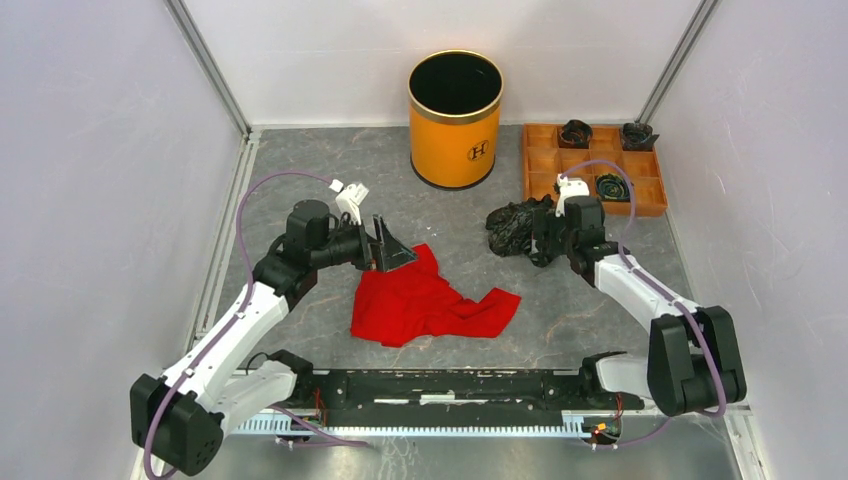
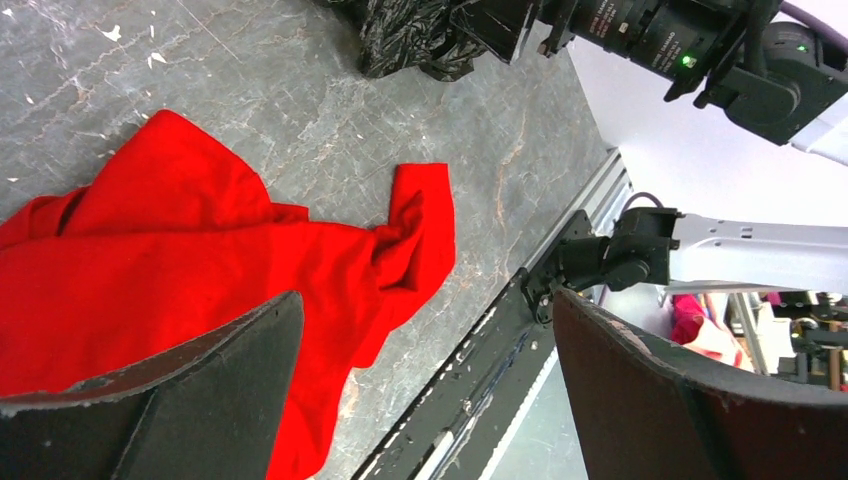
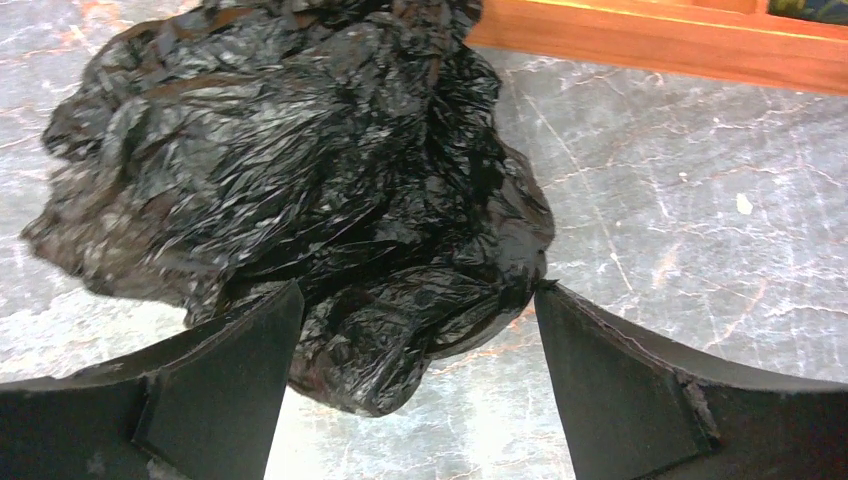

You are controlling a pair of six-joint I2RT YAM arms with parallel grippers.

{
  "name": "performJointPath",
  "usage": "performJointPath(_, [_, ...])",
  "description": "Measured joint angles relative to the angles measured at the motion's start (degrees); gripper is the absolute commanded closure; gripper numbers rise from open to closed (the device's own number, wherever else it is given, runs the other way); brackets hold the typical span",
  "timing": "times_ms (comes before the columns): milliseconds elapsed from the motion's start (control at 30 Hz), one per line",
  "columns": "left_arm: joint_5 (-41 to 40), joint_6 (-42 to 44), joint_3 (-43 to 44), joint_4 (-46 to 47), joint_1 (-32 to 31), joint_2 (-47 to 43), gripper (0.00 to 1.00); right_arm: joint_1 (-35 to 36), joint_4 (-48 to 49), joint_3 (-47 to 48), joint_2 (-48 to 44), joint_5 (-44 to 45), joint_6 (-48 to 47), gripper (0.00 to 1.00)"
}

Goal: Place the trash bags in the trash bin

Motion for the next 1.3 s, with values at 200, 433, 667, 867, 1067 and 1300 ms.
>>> performJointPath(200, [-0.33,-3.13,1.29,-0.04,-1.57,2.47,0.00,-0.04,3.28,-0.02,2.43,1.38,-0.22,0.50])
performJointPath(433, [-1.66,-5.18,2.75,0.04,-3.28,3.45,0.00,0.92,10.88,-3.30,3.78,-12.31,1.64,1.00])
performJointPath(667, [-4.24,-5.62,2.86,-0.76,-3.28,3.08,0.00,10.86,11.89,-4.26,-0.48,-25.62,4.04,1.00])
performJointPath(867, [-8.04,-0.63,12.48,-9.20,-3.52,2.19,0.00,13.33,11.04,-4.46,-12.57,-31.87,5.05,1.00])
performJointPath(1067, [-7.74,1.81,16.11,-7.80,-3.52,-3.26,0.00,13.22,10.43,-5.86,-23.26,-33.53,7.30,1.00])
performJointPath(1300, [-6.01,0.42,12.63,-5.11,-3.56,1.07,0.00,13.22,10.97,-5.88,-25.49,-34.88,12.37,0.99])
